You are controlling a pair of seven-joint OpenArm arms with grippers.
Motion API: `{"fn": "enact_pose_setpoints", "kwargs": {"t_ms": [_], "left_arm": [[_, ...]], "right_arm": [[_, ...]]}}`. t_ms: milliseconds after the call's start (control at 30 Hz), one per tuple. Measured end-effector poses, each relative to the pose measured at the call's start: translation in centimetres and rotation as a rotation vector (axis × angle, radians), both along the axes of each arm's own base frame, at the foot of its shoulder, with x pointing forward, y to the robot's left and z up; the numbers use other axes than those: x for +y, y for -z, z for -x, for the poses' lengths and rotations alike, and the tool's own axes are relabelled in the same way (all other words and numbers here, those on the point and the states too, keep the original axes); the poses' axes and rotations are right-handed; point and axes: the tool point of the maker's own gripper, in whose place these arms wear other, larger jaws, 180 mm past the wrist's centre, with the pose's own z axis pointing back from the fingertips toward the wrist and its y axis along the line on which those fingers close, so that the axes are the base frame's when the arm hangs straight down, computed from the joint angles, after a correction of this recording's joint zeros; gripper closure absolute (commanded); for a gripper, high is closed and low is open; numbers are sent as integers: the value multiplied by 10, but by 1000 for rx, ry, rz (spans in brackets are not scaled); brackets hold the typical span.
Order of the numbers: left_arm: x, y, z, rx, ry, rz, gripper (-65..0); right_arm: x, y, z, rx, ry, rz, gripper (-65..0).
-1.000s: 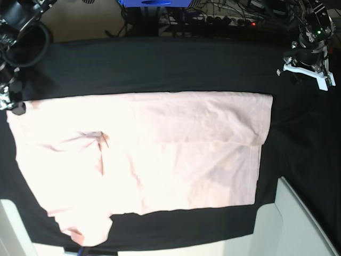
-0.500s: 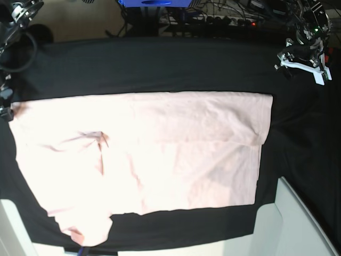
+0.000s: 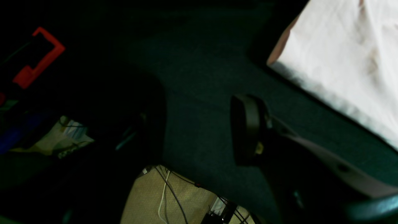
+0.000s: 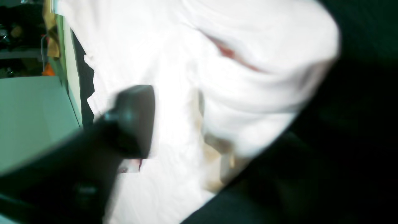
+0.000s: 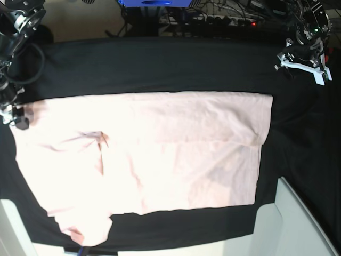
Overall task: Fold the T-shirt properly
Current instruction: 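Lower both grippers onto the shirt edge corners and grasp them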
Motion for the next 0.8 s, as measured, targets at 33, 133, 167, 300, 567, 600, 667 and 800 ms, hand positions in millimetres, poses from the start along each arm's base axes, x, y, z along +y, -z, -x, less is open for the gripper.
{"fn": "enact_pose_setpoints", "kwargs": {"t_ms": [33,133,167,300,567,600,667,800], "left_arm": [[0,0,-1,-2,0,0,-333],[0,-1,-2,-6,1,0,-338],[-1,-1,-3,-10,3,4,-338],[-24,-6,-22,-104,84,109,-338],[-27,20,-37,-105,28,200,-338],[-28,23,-38,-102,23,208,-338],[-28,26,-38,-98,16,218,-338],[-29,32,-44,-98,3,238,-338]], "right_arm": [[2,4,3,9,4,-13,-112],[7,10,6,30,1,-27,0],[7,10,6,30,0,-27,-19],[7,9,5,26,0,-27,0],[7,9,5,29,-3,-29,0],[7,9,5,29,-3,-29,0],[7,9,5,28,-3,-28,0],[7,9,5,28,-3,-28,0]]}}
